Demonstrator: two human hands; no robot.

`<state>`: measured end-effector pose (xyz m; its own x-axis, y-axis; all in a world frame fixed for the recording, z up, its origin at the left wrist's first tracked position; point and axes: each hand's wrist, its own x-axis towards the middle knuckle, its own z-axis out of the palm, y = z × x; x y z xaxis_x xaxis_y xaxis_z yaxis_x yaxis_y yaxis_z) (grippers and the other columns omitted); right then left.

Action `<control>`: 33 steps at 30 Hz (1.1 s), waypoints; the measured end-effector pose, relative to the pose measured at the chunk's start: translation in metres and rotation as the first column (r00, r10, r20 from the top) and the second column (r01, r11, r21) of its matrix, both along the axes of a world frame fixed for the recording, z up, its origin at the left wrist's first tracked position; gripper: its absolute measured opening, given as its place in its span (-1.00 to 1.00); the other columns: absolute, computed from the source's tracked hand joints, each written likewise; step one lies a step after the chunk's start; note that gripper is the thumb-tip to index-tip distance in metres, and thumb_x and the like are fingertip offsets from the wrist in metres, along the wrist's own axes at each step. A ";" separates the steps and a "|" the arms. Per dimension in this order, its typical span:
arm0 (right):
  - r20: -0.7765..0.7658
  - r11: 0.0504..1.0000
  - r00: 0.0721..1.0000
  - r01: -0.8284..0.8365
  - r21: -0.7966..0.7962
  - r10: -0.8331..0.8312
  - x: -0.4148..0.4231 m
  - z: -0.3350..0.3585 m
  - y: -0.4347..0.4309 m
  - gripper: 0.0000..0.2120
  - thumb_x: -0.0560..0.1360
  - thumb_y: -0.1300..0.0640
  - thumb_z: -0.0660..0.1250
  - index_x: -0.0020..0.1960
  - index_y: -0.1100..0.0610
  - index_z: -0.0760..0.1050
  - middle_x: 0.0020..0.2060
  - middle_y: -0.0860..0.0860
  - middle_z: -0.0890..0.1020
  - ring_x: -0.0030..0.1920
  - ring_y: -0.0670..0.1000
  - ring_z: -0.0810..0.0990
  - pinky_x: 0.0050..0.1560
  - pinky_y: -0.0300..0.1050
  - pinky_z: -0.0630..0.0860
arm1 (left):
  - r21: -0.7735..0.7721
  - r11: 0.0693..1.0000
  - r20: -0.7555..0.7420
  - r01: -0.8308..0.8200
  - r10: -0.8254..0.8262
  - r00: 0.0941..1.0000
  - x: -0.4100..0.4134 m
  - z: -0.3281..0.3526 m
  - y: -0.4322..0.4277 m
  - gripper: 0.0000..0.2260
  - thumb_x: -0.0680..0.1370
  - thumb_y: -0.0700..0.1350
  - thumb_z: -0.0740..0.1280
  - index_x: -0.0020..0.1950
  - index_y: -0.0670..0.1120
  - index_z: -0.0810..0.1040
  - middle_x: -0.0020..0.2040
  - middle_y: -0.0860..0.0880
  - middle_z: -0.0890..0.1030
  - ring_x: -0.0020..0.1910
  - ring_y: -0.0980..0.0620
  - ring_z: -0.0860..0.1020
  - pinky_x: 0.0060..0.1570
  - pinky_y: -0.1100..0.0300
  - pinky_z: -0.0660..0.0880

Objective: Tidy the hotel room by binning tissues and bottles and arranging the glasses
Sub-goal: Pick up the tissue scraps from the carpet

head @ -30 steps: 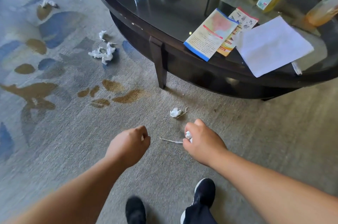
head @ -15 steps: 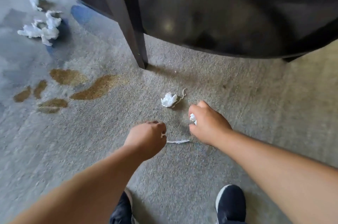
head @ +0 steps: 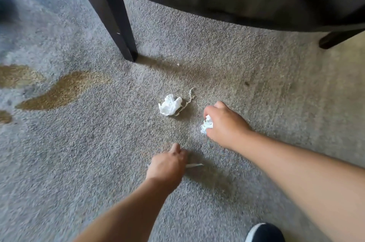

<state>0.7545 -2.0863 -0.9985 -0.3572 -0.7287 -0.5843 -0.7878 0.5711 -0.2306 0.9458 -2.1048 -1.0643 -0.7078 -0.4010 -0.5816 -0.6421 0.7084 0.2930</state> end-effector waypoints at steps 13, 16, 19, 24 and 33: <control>0.014 1.000 1.000 -0.022 -0.001 0.022 -0.002 -0.012 -0.008 -0.78 0.46 0.15 0.34 0.05 0.02 0.36 0.00 0.00 0.35 -0.24 0.03 0.45 -0.35 -0.11 0.36 | -0.111 0.966 -0.359 -0.232 0.179 0.916 -0.028 0.017 -0.083 -0.86 0.53 -0.05 0.20 -0.07 -0.11 0.44 -0.06 -0.01 0.42 -0.35 0.04 0.47 -0.44 0.10 0.54; -0.003 0.999 1.000 -0.022 0.032 0.022 -0.004 -0.019 -0.004 -0.65 0.43 0.14 0.39 0.14 0.00 0.34 0.08 0.03 0.34 -0.13 0.06 0.45 -0.26 -0.11 0.35 | -0.181 0.942 -0.365 -0.283 0.203 0.909 -0.041 0.013 -0.095 -0.80 0.53 0.00 0.17 0.02 -0.09 0.46 0.21 -0.06 0.36 0.05 -0.04 0.44 -0.21 0.07 0.60; -0.026 0.995 0.999 -0.022 0.100 0.024 -0.003 -0.027 0.002 -0.58 0.41 0.15 0.42 0.19 0.01 0.33 0.13 0.06 0.29 -0.05 0.11 0.44 -0.22 -0.14 0.32 | -0.159 0.947 -0.218 -0.279 0.242 0.945 -0.058 0.003 -0.095 -0.74 0.56 -0.05 0.24 0.24 0.06 0.35 0.42 -0.05 0.19 0.31 -0.11 0.26 -0.06 -0.04 0.59; 0.046 0.997 0.999 0.020 0.068 -0.024 0.002 -0.041 0.010 -0.73 0.44 0.33 0.31 -0.04 0.06 0.30 -0.06 0.01 0.21 -0.32 -0.08 0.29 -0.46 -0.22 0.08 | -0.138 0.977 -0.206 -0.164 0.134 0.969 -0.074 -0.009 -0.082 -0.68 0.58 -0.12 0.23 0.32 0.11 0.36 0.21 -0.05 0.33 0.19 -0.08 0.30 -0.02 0.00 0.54; 0.045 0.997 0.999 0.022 -0.080 -0.019 0.006 -0.030 -0.026 -0.86 0.46 0.19 0.29 -0.15 0.07 0.31 -0.21 0.00 0.39 -0.33 0.03 0.37 -0.46 -0.13 0.13 | 0.081 0.932 -0.339 -0.353 0.359 0.870 -0.044 0.004 -0.104 -0.86 0.47 -0.16 0.27 0.00 -0.02 0.40 -0.06 0.04 0.48 -0.22 -0.03 0.46 -0.26 0.14 0.35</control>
